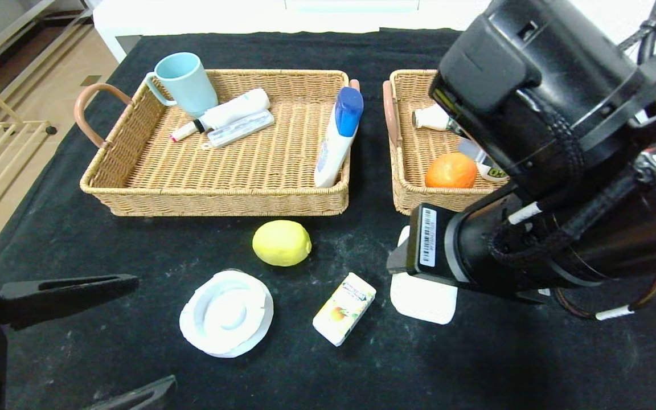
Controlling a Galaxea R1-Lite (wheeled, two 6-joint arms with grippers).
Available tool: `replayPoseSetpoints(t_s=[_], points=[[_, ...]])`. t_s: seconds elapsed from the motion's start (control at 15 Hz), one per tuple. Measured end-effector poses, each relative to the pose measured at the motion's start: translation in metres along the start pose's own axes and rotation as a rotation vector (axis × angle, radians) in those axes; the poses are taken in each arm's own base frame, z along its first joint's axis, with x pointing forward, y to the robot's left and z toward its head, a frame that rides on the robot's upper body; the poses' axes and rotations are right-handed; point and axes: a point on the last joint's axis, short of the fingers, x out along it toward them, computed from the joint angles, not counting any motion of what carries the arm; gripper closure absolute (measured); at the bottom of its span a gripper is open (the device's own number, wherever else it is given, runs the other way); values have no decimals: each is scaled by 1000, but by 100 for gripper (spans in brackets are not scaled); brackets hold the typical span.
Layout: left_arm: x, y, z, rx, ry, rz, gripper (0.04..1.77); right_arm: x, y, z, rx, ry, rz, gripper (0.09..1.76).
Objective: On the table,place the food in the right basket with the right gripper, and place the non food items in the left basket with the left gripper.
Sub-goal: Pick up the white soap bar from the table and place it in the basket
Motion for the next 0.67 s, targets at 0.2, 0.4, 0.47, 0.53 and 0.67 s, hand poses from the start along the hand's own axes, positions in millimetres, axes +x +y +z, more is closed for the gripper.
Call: replayPoseSetpoints(t_s=[0.2, 0.4, 0.47, 0.53, 0.67], points=[[-3, 0, 3, -1, -10, 2, 9, 12, 21, 0, -105, -96, 38, 80], [-6, -1, 8, -1, -29, 8, 9, 16, 37, 0, -198, -163, 115, 80], [-7, -1, 9, -3, -35, 9, 9, 17, 43, 1, -230, -193, 144, 80], [-8, -1, 11, -9, -40, 11, 9, 19, 48, 2, -251, -227, 162, 80], [-10, 1, 16, -16, -48, 50, 9, 26, 58, 6, -289, -298, 205, 80]])
